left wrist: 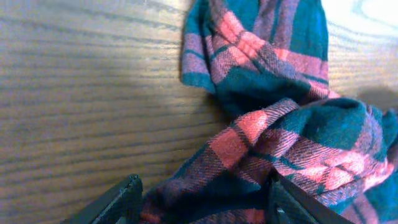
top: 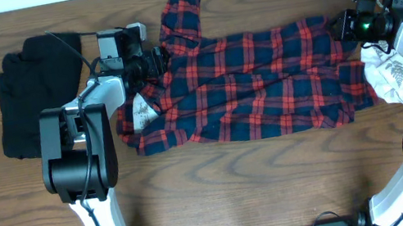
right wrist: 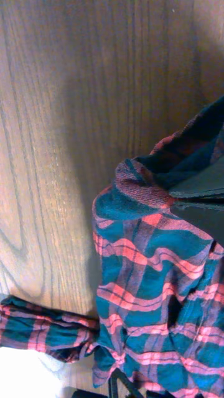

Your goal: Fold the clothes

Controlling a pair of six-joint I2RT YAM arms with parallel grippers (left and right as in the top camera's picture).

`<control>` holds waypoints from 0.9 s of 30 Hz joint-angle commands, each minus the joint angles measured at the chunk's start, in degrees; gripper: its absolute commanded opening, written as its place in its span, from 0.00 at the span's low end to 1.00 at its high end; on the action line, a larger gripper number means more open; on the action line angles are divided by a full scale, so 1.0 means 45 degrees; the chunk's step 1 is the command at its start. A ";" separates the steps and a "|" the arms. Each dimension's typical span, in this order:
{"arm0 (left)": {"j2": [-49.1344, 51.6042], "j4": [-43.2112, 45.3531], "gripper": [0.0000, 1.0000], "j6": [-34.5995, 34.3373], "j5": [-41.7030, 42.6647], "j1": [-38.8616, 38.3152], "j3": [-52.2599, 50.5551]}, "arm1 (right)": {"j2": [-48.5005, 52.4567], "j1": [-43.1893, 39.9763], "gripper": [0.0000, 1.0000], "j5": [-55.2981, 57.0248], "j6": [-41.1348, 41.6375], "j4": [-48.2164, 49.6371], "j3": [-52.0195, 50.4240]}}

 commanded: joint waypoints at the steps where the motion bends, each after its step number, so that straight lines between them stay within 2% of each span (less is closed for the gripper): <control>1: 0.0219 0.0068 0.65 0.1860 -0.0155 0.0029 0.0049 | -0.0243 -0.0024 0.03 -0.0010 0.0126 -0.0019 -0.0053; 3: 0.0219 0.0151 0.65 0.2419 -0.0160 0.0029 0.0049 | -0.0243 -0.0019 0.03 -0.0010 0.0126 -0.0019 -0.0053; 6: 0.0219 0.0481 0.65 0.2433 -0.0155 0.0029 0.0049 | -0.0243 -0.0019 0.04 -0.0010 0.0126 -0.0019 -0.0053; 15: 0.0223 0.0748 0.56 0.2438 -0.0146 -0.0194 0.0049 | -0.0243 -0.0019 0.03 -0.0010 0.0131 -0.0015 -0.0053; 24: 0.0408 0.0821 0.56 0.2545 -0.0151 -0.0510 0.0049 | -0.0243 -0.0019 0.03 -0.0015 0.0131 -0.0053 -0.0053; 27: 0.0641 0.0811 0.46 0.2535 -0.0151 -0.0500 0.0049 | -0.0243 -0.0019 0.03 -0.0015 0.0126 -0.0097 -0.0053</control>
